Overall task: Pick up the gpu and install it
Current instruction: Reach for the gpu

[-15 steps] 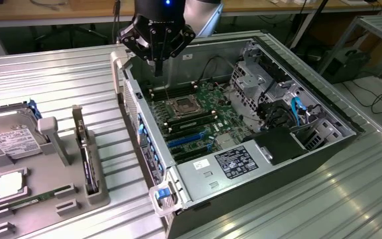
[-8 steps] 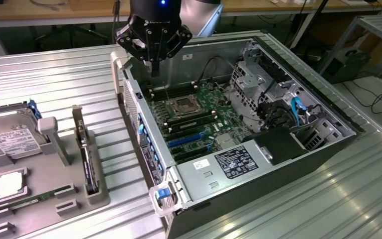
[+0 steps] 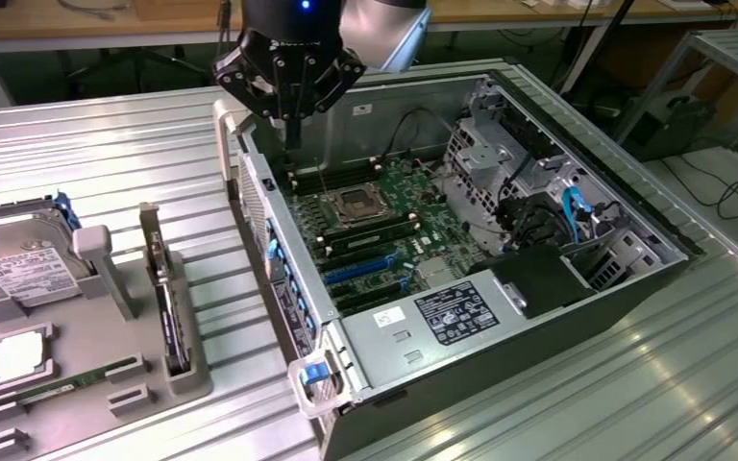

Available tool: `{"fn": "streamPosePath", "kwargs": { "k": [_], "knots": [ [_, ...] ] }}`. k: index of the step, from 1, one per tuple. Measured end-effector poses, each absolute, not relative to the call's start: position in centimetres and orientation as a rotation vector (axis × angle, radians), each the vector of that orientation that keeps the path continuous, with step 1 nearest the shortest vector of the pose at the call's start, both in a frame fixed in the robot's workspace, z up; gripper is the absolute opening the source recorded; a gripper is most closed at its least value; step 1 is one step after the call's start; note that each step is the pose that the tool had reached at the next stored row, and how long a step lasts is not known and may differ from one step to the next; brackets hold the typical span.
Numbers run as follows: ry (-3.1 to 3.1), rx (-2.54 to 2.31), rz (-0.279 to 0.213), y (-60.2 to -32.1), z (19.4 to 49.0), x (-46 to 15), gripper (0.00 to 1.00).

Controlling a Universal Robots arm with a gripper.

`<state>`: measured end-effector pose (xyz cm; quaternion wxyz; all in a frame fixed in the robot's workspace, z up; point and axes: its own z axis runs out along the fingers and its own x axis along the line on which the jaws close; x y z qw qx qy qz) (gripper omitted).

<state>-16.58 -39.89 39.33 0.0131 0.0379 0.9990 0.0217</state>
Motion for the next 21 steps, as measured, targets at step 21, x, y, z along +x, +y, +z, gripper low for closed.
{"fn": "streamPosePath", "kwargs": {
  "k": [21],
  "knots": [
    [3.113, 0.118, 0.068, -39.9, 39.3, -18.1, 0.11]
  ]
}}
